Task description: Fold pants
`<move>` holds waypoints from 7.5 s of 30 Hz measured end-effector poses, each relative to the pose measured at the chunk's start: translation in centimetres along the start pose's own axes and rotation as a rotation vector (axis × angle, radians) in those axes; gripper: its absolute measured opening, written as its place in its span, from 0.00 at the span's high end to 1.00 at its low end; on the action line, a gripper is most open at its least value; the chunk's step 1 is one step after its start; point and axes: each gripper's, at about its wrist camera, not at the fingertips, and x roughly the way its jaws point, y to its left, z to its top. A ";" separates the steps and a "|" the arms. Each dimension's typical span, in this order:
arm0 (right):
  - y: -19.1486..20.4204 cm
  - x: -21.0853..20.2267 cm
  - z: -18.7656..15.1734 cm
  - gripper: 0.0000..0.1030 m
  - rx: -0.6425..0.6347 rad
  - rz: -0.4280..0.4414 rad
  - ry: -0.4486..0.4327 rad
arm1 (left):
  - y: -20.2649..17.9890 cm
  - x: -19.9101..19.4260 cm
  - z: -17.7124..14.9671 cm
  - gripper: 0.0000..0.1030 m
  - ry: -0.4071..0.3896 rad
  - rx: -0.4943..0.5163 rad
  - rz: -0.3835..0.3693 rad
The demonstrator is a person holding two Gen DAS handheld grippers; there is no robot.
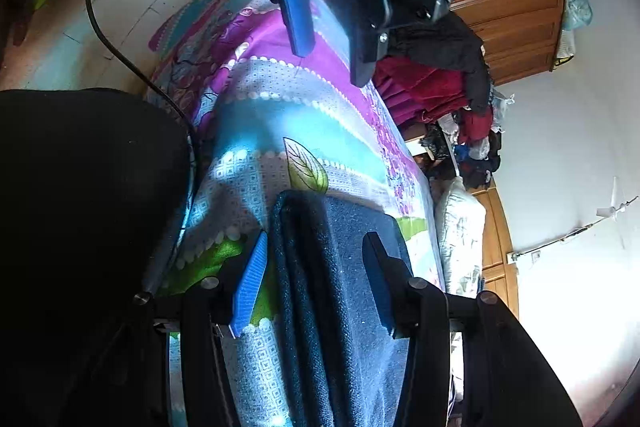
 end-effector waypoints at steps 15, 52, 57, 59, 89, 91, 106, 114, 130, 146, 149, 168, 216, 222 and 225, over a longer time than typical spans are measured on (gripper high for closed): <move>-0.7 1.6 0.6 0.77 0.006 -0.027 0.031 | -0.6 1.9 1.6 0.53 0.041 0.037 -0.026; -22.5 -12.5 -19.1 0.85 0.993 0.004 0.019 | -28.6 11.4 7.0 0.88 0.276 0.309 -0.421; -23.1 -19.2 -32.5 0.85 1.333 -0.157 0.123 | -42.1 13.7 -1.5 0.88 0.382 0.432 -0.554; -22.3 -21.2 -37.7 0.84 1.468 -0.219 0.182 | -47.7 16.0 -6.6 0.88 0.446 0.492 -0.594; -12.1 -24.8 -62.4 0.67 2.459 -0.114 0.161 | -37.4 26.8 -15.2 0.66 0.475 0.541 -0.309; -13.1 -26.9 -62.3 0.51 2.371 -0.294 0.282 | -37.6 26.2 -14.0 0.61 0.425 0.538 -0.319; -23.3 -6.3 -67.7 0.92 2.031 0.023 0.377 | -34.3 34.6 -12.3 0.95 0.420 0.432 -0.166; -22.8 -10.2 -69.5 0.84 2.143 -0.185 0.405 | -35.0 33.9 -12.5 0.97 0.374 0.557 -0.137; -23.8 -8.4 -68.6 0.76 2.015 -0.183 0.635 | -32.9 32.0 -14.9 0.87 0.348 0.487 -0.151; -14.8 -21.2 -54.4 0.86 1.741 0.021 0.362 | -29.6 22.7 -23.1 1.00 0.499 0.662 -0.441; -16.6 -22.9 -55.0 0.69 1.772 -0.043 0.315 | -30.5 23.1 -20.7 0.85 0.468 0.637 -0.410; -17.8 -16.6 -66.5 0.37 1.959 0.324 0.273 | -30.8 29.4 -16.5 0.47 0.654 0.447 -0.388; -16.7 -15.3 -69.6 0.39 2.129 0.442 -0.013 | -29.0 28.8 -14.8 0.27 0.782 0.150 -0.608; -16.4 -15.6 -69.6 0.39 2.121 0.426 -0.033 | -32.7 26.8 -16.2 0.13 0.719 0.305 -0.589; -16.4 -15.8 -69.6 0.39 2.105 0.448 -0.035 | -31.9 27.5 -17.7 0.15 0.700 0.436 -0.463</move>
